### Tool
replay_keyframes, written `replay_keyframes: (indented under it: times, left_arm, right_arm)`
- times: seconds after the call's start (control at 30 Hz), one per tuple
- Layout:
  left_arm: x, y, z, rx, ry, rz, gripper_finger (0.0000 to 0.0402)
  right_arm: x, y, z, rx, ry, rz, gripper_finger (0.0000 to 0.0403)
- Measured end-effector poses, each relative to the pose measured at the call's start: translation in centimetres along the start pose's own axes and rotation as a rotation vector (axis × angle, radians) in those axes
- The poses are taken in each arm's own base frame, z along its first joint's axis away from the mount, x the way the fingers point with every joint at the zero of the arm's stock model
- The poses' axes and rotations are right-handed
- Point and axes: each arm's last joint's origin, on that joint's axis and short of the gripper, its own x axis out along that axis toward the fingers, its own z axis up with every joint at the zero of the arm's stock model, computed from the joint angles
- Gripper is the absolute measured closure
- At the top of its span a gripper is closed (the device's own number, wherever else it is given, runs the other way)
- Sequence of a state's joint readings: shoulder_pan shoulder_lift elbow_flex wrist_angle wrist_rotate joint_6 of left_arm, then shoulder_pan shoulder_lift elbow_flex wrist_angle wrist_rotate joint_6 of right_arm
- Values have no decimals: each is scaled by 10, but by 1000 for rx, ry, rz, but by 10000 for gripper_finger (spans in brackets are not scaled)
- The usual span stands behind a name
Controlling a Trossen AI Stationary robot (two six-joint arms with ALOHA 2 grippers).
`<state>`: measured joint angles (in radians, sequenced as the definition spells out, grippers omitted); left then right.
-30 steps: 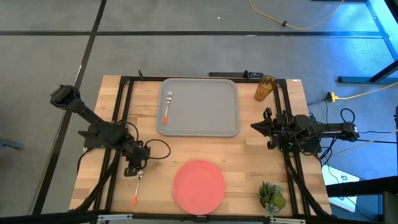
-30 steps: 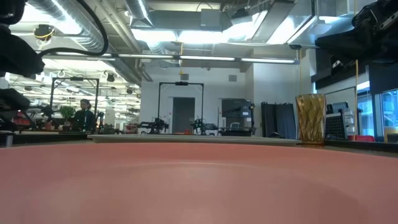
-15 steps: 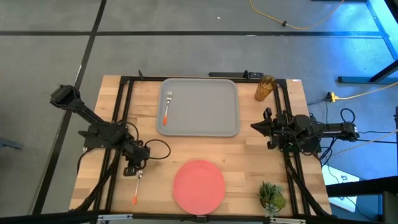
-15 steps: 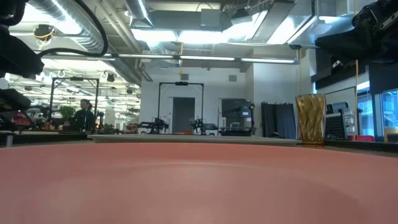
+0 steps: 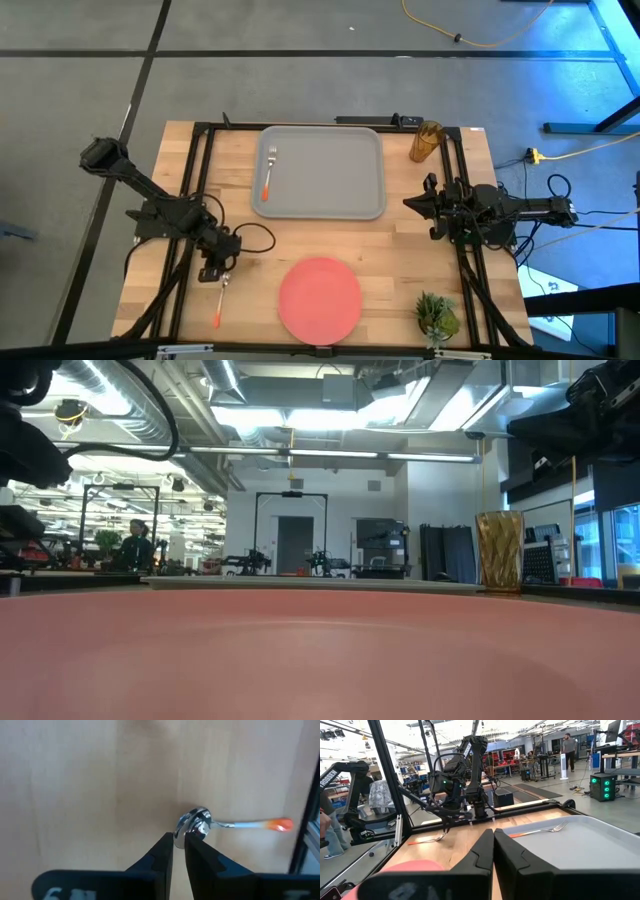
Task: Pick and place plate/cup/fork/spoon on tray
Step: Put the orange spoon on the gray tray to the right side of the orange fork
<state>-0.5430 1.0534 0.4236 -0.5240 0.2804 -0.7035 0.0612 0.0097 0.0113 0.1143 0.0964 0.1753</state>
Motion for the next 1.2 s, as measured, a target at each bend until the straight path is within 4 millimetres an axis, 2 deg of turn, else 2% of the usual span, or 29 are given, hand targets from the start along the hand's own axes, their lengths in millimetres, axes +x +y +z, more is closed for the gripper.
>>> replay_keyframes:
  times: [0.37, 0.8, 1.2]
  left_arm:
    - [0, 2, 0, 55, -22, 50, 358]
    - [5, 7, -5, 49, 5, 34, 358]
    - [5, 2, 0, 42, -40, -22, 358]
  right_arm:
    - [0, 0, 0, 0, 0, 0, 391]
    - [0, 0, 0, 3, 0, -1, 391]
    - [0, -1, 0, 3, -4, -26, 391]
